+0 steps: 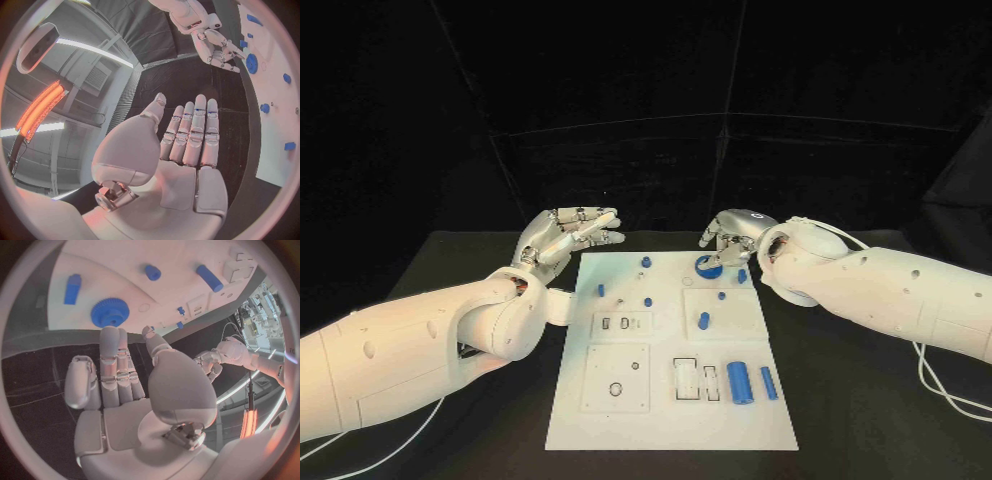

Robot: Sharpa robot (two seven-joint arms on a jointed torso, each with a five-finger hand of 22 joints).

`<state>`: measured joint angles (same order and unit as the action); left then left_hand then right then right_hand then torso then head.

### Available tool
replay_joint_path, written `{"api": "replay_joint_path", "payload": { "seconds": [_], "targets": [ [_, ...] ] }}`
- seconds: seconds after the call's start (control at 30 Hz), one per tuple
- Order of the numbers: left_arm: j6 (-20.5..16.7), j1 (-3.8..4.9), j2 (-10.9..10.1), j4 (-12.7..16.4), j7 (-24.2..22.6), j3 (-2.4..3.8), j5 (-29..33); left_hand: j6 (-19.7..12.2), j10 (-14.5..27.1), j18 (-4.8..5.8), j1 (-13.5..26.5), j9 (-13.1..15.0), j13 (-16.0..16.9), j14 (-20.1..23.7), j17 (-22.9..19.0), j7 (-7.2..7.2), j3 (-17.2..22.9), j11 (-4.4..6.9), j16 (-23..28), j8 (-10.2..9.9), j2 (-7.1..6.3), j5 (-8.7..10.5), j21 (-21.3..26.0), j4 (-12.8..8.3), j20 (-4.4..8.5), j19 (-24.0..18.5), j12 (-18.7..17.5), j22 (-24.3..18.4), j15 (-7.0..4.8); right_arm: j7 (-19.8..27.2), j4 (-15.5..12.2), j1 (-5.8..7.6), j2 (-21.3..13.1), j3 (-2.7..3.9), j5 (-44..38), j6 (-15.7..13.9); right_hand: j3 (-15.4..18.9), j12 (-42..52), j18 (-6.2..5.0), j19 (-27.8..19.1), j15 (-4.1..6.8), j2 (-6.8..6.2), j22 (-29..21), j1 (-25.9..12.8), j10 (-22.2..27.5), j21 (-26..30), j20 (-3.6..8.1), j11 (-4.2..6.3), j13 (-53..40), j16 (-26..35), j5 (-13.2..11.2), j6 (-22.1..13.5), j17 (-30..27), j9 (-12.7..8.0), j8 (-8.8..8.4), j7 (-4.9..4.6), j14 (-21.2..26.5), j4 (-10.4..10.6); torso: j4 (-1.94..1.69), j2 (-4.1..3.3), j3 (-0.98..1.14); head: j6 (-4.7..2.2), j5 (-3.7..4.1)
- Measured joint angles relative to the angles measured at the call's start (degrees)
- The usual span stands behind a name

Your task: Assemble the parts on the task board

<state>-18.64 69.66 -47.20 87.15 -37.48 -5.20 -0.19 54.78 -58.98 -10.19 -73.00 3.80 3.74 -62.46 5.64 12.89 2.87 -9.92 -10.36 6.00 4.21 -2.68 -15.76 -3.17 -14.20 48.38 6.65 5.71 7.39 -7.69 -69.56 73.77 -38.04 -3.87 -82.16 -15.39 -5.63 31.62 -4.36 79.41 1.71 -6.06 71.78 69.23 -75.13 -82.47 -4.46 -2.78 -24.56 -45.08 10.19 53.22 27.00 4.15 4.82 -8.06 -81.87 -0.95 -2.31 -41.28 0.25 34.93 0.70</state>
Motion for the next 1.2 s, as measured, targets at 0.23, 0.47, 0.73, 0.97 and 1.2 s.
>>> {"api": "replay_joint_path", "payload": {
  "seconds": [0.23,0.47,0.73,0.97,1.2],
  "targets": [
    [0.18,0.02,0.08,-0.72,0.02,0.0,0.0,0.22,0.0,0.0,0.0,0.0,0.0,0.0,0.0,0.22,0.0,0.0,-0.01,0.0,0.0,0.0,0.0,0.0,0.0,0.0,0.0,-0.06,0.0,-0.69,0.22,0.01,-1.69,-0.05,4.77,2.08,5.31,30.84,0.85,1.87,-0.33,1.74,3.17,4.91,0.72,-1.8,-0.93,-0.72,-33.22,0.0,0.62,-2.6,-0.06,0.0,1.33,-0.86,-0.33,4.67,0.14,0.02,0.09,-0.11,-0.08],
    [0.33,0.01,0.32,-1.23,0.03,-0.01,0.0,0.22,0.0,0.0,0.0,0.0,0.0,0.0,0.01,0.21,0.0,0.0,-0.01,0.0,0.0,0.0,0.0,0.0,0.0,0.0,0.0,-0.05,0.0,-1.02,1.52,0.01,-0.78,-0.08,6.14,4.07,6.22,38.15,0.84,2.75,-0.48,2.61,3.17,6.77,-1.8,-2.53,-0.99,-1.13,-41.74,0.0,0.62,-3.37,-0.06,-0.07,1.85,-1.1,-0.43,5.58,0.13,0.02,0.09,-0.23,-0.04],
    [0.42,-0.01,0.49,-1.51,0.05,-0.01,-0.01,0.22,-0.4,0.0,0.0,0.0,0.0,0.0,0.01,0.21,0.0,0.0,-0.01,0.0,0.0,0.0,0.0,0.0,0.0,0.0,-0.23,-0.05,0.0,-1.45,3.33,-0.09,1.3,-0.09,5.41,5.48,7.1,46.27,1.74,3.7,-0.69,3.29,3.16,7.89,-6.06,-3.12,-1.12,-1.31,-50.29,0.0,1.0,-3.37,-0.09,-0.07,2.46,-1.1,-0.23,5.84,0.02,-0.01,0.04,-0.13,0.12],
    [0.49,-0.01,0.66,-1.79,0.07,-0.01,-0.01,0.22,-0.4,0.0,0.0,0.0,0.0,0.0,0.01,0.21,0.0,0.0,-0.01,0.0,0.0,0.0,0.0,0.0,0.0,0.0,-0.23,-0.04,0.0,-2.06,4.39,-0.39,2.84,-0.11,3.73,6.34,7.29,49.75,1.73,4.17,-0.69,3.82,3.15,8.42,-8.3,-4.11,-1.17,-1.12,-50.41,0.0,1.0,-3.37,-0.1,-0.07,2.78,-1.1,-0.23,5.71,-0.02,-0.02,0.02,0.03,0.03],
    [0.56,-0.02,0.85,-1.96,0.09,-0.01,-0.02,0.22,-0.4,0.0,0.0,0.0,0.0,0.0,0.01,0.21,0.0,0.0,-0.01,0.0,0.0,0.0,-0.01,0.0,0.0,0.0,-0.23,-0.04,0.0,-3.24,5.36,-0.46,3.92,-0.1,1.77,7.29,7.29,51.19,1.73,4.16,-0.69,4.42,3.15,9.03,-8.51,-4.5,-1.17,-1.31,-50.41,0.0,1.0,-3.37,-0.1,-0.06,3.15,-1.1,-0.23,5.71,-0.02,-0.02,0.0,0.22,-0.02]
  ]
}}
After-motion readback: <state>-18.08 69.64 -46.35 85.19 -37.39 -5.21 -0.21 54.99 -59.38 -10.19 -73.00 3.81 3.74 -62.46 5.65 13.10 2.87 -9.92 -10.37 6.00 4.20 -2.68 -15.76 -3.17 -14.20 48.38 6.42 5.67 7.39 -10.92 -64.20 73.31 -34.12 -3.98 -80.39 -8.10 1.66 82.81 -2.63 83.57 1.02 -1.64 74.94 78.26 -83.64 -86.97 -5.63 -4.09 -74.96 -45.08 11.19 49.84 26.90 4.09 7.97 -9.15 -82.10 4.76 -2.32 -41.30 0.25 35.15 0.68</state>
